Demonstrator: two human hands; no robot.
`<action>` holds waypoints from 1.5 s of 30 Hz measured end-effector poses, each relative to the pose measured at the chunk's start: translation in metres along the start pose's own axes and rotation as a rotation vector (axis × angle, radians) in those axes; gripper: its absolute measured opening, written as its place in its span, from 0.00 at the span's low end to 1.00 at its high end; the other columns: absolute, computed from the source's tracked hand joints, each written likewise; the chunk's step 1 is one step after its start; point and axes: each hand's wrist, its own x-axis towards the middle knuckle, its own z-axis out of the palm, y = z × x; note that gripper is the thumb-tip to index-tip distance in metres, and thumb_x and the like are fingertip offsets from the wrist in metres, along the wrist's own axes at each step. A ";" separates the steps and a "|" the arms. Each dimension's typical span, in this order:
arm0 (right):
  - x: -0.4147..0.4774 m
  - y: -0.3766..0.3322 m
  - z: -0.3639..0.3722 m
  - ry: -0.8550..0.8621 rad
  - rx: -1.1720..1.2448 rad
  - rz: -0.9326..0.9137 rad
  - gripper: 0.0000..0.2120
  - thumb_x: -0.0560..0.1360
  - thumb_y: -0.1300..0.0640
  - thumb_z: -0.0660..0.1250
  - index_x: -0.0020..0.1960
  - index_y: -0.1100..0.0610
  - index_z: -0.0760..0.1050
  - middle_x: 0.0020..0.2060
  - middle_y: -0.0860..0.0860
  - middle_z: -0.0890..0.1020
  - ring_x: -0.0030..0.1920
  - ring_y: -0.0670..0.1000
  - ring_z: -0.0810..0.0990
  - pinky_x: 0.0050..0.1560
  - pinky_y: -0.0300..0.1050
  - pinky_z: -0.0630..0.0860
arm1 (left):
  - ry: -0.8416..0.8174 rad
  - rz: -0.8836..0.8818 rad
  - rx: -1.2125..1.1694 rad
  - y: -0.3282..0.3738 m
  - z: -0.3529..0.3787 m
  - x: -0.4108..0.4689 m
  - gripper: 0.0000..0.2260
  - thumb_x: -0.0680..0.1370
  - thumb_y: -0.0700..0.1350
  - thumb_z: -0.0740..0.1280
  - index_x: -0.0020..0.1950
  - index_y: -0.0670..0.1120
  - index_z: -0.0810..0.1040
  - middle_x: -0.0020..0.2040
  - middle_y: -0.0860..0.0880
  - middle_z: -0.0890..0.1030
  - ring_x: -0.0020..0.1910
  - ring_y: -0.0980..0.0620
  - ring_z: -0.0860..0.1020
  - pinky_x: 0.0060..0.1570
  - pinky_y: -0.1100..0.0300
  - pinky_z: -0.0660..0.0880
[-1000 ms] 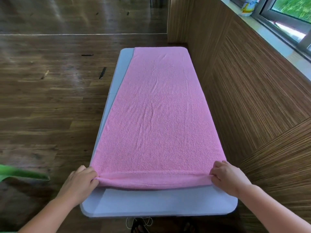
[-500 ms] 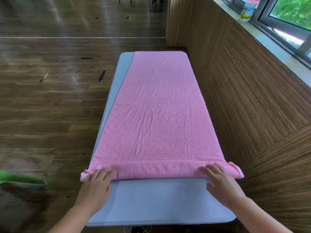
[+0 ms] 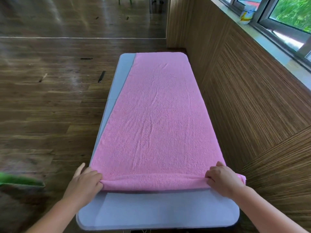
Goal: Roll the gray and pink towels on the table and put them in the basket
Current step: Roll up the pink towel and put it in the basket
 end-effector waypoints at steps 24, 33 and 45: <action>0.009 -0.003 0.001 0.249 0.022 0.108 0.13 0.63 0.62 0.77 0.42 0.48 0.79 0.36 0.45 0.75 0.31 0.50 0.76 0.29 0.45 0.71 | 0.090 -0.207 -0.297 0.013 -0.015 0.031 0.13 0.76 0.42 0.69 0.56 0.57 0.79 0.53 0.55 0.72 0.50 0.49 0.75 0.42 0.49 0.74; 0.001 -0.002 0.020 0.252 -0.003 0.099 0.17 0.61 0.61 0.79 0.47 0.49 0.82 0.39 0.45 0.80 0.38 0.51 0.76 0.36 0.47 0.77 | 0.075 -0.101 -0.197 0.015 -0.008 0.022 0.16 0.67 0.45 0.72 0.53 0.58 0.80 0.51 0.60 0.79 0.52 0.50 0.75 0.49 0.47 0.72; 0.001 0.006 0.001 -0.048 -0.030 0.112 0.13 0.73 0.46 0.55 0.37 0.45 0.75 0.41 0.43 0.74 0.40 0.45 0.77 0.37 0.46 0.74 | 0.022 -0.048 -0.154 0.011 -0.011 0.004 0.13 0.76 0.50 0.55 0.35 0.56 0.75 0.37 0.60 0.73 0.44 0.58 0.67 0.49 0.54 0.66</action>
